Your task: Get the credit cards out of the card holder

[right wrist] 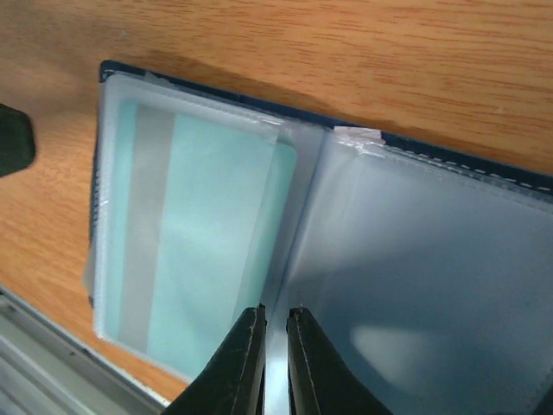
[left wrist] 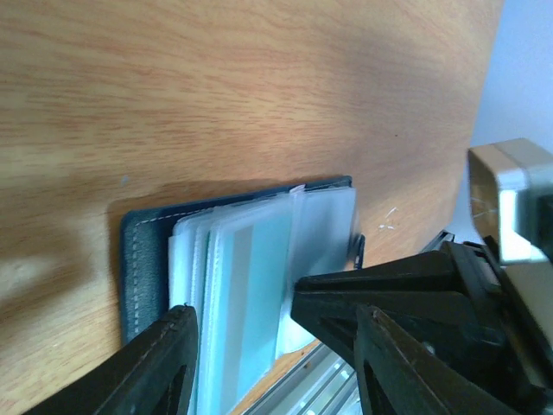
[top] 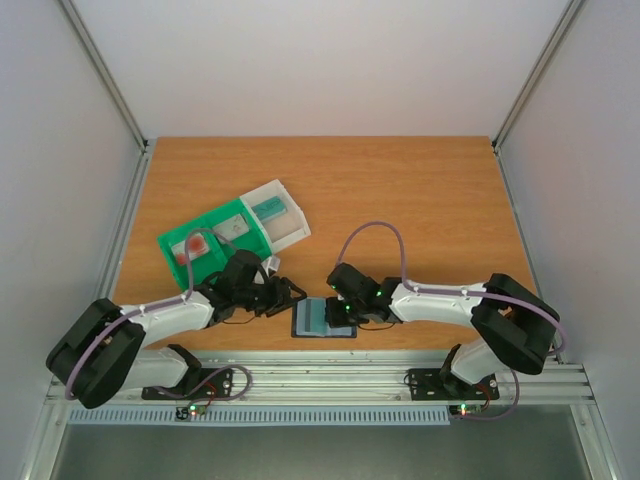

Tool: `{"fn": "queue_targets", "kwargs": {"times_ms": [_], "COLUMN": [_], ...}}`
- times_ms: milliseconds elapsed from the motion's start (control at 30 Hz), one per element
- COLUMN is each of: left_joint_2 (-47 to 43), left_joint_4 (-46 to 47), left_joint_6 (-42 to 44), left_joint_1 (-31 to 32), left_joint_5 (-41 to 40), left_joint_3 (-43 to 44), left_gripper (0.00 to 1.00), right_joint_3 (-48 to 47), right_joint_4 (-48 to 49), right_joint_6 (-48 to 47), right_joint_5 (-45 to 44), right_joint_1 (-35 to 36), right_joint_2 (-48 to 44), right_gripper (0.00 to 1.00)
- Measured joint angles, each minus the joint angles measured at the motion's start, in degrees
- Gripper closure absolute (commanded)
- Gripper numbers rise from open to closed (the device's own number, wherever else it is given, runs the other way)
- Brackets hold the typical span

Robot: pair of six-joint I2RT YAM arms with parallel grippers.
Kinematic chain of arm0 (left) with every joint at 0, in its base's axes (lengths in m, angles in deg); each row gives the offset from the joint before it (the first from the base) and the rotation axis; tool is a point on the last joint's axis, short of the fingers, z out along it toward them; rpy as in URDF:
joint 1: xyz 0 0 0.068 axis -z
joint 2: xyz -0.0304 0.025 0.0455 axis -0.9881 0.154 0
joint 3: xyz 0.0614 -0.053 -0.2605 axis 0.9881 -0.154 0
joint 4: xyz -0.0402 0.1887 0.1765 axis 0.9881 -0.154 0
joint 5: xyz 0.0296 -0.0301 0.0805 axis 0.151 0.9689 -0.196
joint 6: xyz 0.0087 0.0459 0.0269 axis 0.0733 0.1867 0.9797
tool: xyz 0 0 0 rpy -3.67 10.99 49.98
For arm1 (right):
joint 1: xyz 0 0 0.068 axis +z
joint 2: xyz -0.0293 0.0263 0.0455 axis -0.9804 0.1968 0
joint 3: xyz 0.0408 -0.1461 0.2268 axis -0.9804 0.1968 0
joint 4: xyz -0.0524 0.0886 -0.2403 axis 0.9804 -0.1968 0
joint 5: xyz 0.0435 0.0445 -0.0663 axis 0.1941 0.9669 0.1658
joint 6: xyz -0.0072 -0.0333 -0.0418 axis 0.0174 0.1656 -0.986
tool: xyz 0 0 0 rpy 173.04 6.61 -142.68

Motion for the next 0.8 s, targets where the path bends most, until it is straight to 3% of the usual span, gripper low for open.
{"fn": "queue_targets", "kwargs": {"times_ms": [367,567,800], "left_joint_2": [-0.07,-1.44,-1.99], "left_joint_4": [0.42,0.98,3.48], "left_joint_6": [-0.66,-1.57,-3.15], "left_joint_1": [0.02,0.02,0.02], "left_joint_5": [-0.02,0.07,0.81], "left_joint_3": [-2.38,-3.26,-3.91], "left_gripper": [0.49,0.49,0.5], "right_joint_3": [-1.27,-1.51,-0.31], "right_joint_4": [-0.98,0.0,2.71], "right_joint_6": [0.94,1.6,2.86], "right_joint_5": [1.73,1.68,2.54], "right_joint_1": [0.0,-0.17,-0.92], "right_joint_2": [0.0,2.6,2.84], "right_gripper": [0.88,0.95,0.96]}}
